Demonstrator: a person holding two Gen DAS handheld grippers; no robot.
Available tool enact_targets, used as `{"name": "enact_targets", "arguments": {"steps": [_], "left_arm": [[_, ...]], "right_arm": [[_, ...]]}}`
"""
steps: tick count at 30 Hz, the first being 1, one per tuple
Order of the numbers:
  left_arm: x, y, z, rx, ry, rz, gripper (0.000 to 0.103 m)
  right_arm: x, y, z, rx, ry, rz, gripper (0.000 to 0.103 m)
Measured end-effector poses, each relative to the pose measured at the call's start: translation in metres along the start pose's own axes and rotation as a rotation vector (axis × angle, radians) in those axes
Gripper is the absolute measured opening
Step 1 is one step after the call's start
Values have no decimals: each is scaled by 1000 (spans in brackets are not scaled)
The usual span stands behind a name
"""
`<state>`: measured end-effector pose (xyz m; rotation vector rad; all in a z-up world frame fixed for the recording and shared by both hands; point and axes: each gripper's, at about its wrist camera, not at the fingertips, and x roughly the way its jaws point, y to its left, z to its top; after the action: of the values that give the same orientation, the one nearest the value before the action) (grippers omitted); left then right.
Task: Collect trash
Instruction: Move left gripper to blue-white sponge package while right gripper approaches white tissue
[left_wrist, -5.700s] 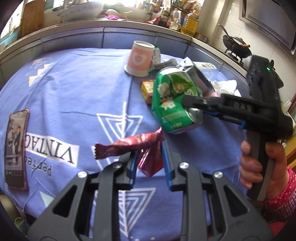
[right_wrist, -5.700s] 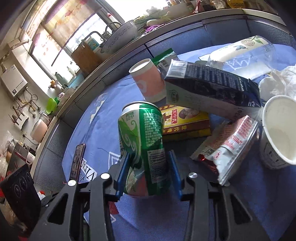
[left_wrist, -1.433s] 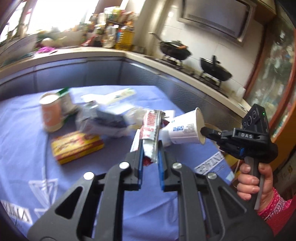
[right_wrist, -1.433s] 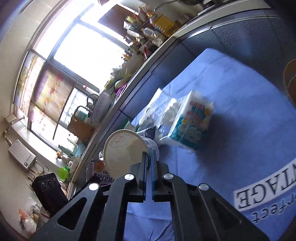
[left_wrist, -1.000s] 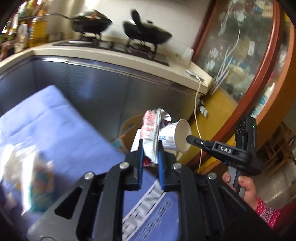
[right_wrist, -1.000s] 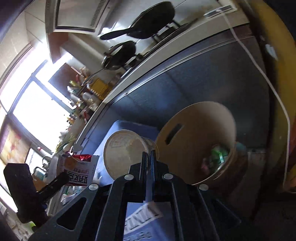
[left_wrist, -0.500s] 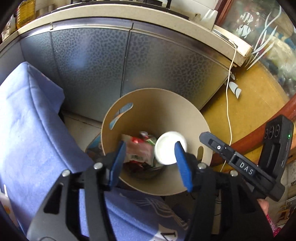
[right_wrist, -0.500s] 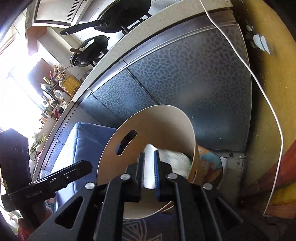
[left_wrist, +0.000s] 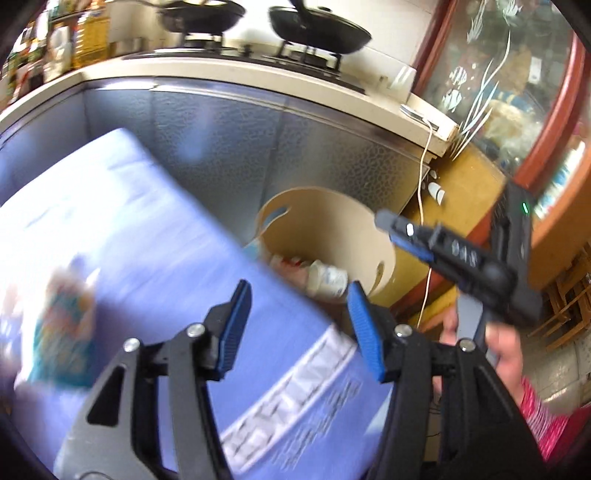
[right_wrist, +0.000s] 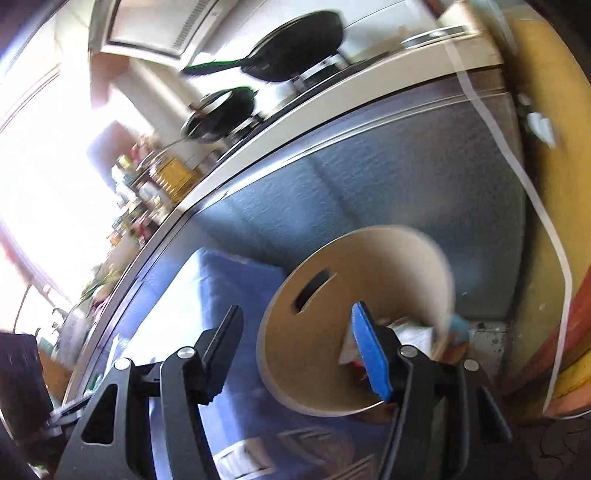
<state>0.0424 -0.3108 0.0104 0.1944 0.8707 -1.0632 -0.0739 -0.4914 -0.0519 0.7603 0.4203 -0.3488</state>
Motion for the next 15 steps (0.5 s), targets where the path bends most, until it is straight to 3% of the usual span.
{"name": "enact_targets", "arguments": {"steps": [5,8,12,15], "left_arm": [[-60,49,-63,-74,-19,129,53],[-93,84,-99,-181,-24,175,54],[-135,124,-135,-306,-65,249,54],[-158,146,-150,-385,-102,285,54]], "right_arm": [[35,55,-12,-50,125,111,61],[66,102,-17,-112,196,167,61],[117,158,-19,-160,280,237,61],[154,188,-19,-202,335,242,61]]}}
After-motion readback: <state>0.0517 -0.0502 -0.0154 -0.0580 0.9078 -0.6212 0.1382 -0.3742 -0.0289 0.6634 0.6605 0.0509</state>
